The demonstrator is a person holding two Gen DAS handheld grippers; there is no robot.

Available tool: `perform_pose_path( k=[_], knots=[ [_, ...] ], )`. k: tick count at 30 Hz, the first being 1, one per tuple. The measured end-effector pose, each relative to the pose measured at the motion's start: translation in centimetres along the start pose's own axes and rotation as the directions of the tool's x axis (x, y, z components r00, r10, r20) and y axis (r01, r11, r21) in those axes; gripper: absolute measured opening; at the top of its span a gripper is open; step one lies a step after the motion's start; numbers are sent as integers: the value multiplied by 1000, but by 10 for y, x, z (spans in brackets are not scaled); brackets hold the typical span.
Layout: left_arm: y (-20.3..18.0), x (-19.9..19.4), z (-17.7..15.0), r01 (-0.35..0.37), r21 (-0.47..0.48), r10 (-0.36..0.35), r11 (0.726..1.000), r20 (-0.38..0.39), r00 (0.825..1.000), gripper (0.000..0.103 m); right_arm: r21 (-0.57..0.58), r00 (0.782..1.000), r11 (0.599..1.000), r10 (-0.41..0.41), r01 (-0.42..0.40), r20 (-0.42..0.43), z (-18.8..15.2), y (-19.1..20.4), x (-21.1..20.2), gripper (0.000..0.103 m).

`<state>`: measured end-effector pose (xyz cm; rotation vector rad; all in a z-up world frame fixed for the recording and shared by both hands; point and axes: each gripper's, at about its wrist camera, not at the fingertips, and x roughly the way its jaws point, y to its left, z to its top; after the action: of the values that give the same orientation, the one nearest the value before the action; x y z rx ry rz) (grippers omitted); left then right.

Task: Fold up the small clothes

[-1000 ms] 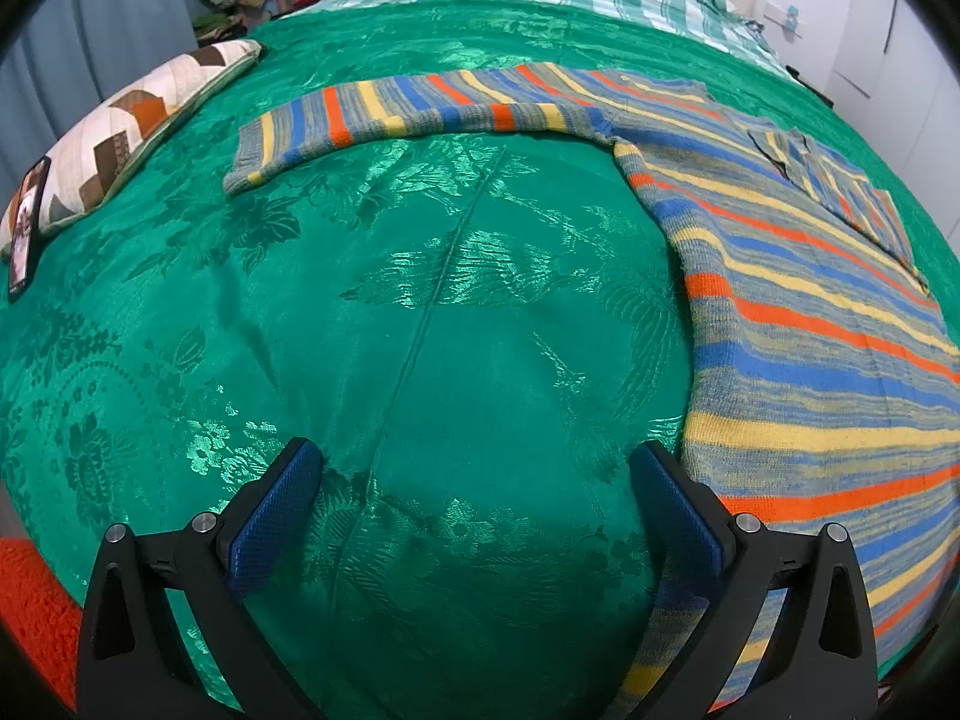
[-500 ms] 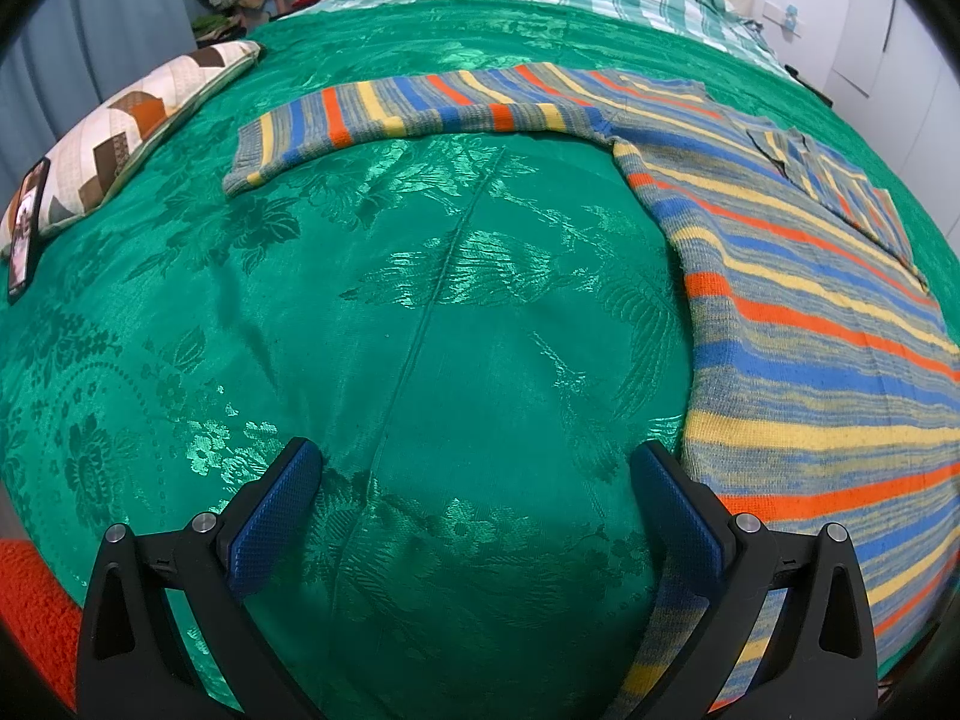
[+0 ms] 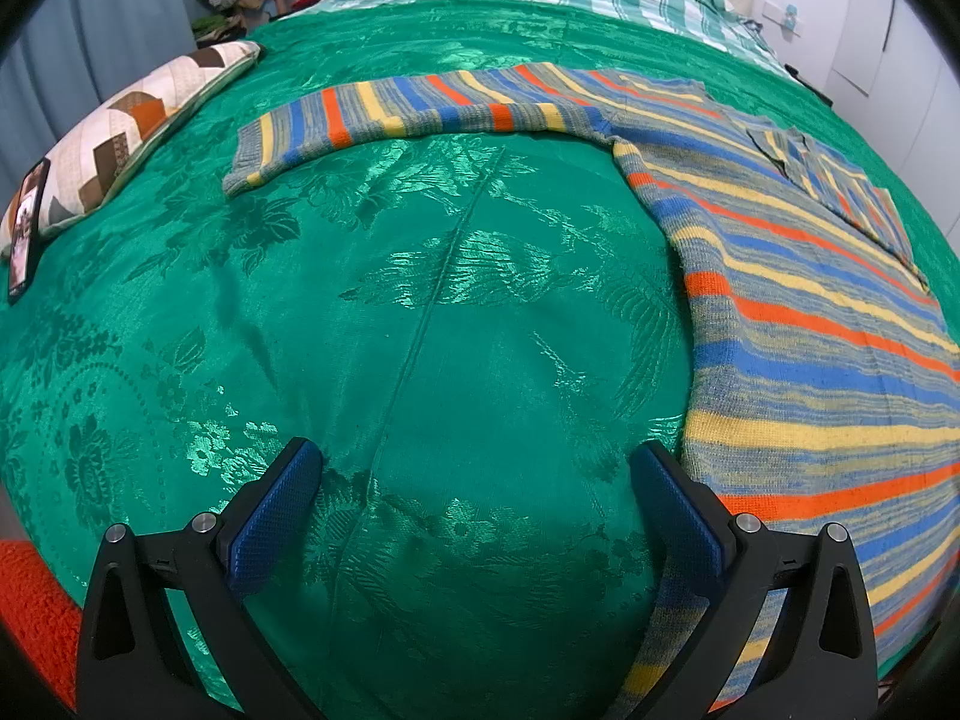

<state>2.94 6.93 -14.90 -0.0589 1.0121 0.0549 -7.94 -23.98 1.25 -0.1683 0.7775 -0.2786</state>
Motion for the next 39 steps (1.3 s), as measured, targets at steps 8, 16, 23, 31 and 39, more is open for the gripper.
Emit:
perform_pose_path(
  k=[8,16,23,31,39],
  knots=[
    [0,0,0,0,0,0,1000,0,1000,103,0,1000,1000,-6,6,-3,-1,0,0,72],
    [-1,0,0,0,0,0,1000,0,1000,103,0,1000,1000,-6,6,-4,-1,-1,1,73],
    [-1,1,0,0,0,0,1000,0,1000,103,1,1000,1000,-7,7,-13,-4,-1,3,73],
    [-1,1,0,1,0,-1,1000,0,1000,103,14,999,1000,11,-11,-33,-9,1,8,75],
    [-1,1,-1,1,1,-1,1000,-1,1000,103,6,996,998,57,-56,-74,-20,13,15,75]
  ],
)
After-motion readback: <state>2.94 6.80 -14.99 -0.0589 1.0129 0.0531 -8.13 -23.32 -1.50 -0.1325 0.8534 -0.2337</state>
